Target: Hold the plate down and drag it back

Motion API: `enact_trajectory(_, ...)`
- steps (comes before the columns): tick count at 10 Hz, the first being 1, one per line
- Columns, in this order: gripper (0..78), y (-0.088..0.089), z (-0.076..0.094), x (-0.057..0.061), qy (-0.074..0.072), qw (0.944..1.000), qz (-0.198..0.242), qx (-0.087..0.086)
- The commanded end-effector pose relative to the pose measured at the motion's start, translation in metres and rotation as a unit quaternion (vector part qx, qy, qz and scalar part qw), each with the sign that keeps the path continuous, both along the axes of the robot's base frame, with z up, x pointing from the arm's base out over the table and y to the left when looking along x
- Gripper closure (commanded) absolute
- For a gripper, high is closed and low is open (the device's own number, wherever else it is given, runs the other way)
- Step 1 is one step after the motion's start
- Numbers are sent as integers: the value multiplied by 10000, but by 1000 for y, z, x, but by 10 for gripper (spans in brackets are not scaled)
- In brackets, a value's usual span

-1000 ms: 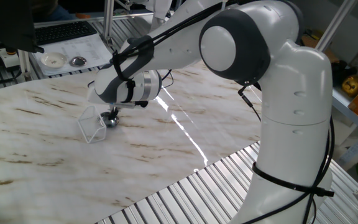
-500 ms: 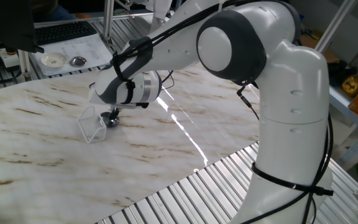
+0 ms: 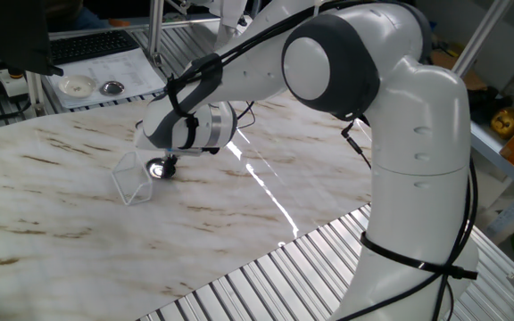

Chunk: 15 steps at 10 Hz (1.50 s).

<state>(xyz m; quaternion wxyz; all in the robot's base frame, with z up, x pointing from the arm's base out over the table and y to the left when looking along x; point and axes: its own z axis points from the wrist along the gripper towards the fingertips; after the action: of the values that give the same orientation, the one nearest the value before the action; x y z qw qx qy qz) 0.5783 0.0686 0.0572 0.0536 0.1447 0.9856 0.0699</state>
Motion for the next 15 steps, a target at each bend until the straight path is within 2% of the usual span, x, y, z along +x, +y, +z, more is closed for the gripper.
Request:
enact_trajectory(1,776,-28,12,3,8,9995,212,-228)
enact_trajectory(2,776,-37,15,4,8,9991,289,-304)
enact_trajectory(3,776,-37,15,4,8,9991,289,-304)
enact_trajectory(4,776,-49,14,3,-17,9983,387,-443)
enact_trajectory(5,776,-52,16,3,-3,9981,403,-473)
enact_trajectory(6,776,-52,24,3,83,9979,428,-484)
enact_trajectory(7,776,-53,38,2,271,9974,479,-475)
enact_trajectory(8,776,-54,47,1,357,9970,498,-469)
enact_trajectory(9,776,-54,47,1,357,9970,498,-469)
enact_trajectory(10,776,-56,84,-6,609,9943,735,-484)
enact_trajectory(15,776,-53,121,-20,583,9920,1010,-478)
